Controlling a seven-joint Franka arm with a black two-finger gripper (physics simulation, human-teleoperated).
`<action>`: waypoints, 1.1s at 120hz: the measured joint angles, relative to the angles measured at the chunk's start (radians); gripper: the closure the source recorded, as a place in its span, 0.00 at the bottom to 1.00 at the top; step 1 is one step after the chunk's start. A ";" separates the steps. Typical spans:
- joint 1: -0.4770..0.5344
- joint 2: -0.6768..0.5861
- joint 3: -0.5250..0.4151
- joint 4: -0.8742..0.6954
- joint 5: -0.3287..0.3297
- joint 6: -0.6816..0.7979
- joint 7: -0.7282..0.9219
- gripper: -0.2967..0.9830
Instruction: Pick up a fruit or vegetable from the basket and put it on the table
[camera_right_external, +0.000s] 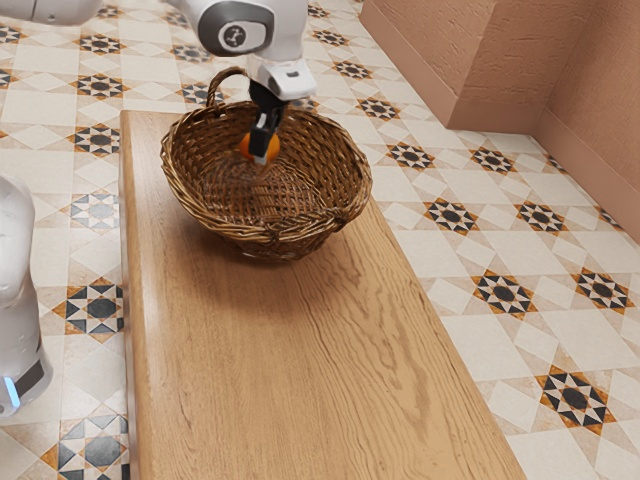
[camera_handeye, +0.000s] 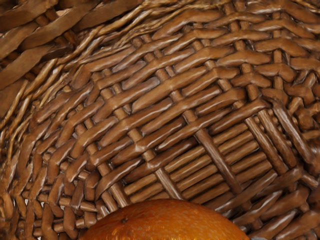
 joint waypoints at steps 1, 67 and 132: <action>0.000 0.000 -0.004 0.007 -0.001 -0.004 -0.001 0.56; -0.001 0.006 -0.360 0.347 -0.141 -0.185 -0.058 0.56; -0.002 0.009 -0.731 0.371 -0.315 -0.200 -0.119 0.56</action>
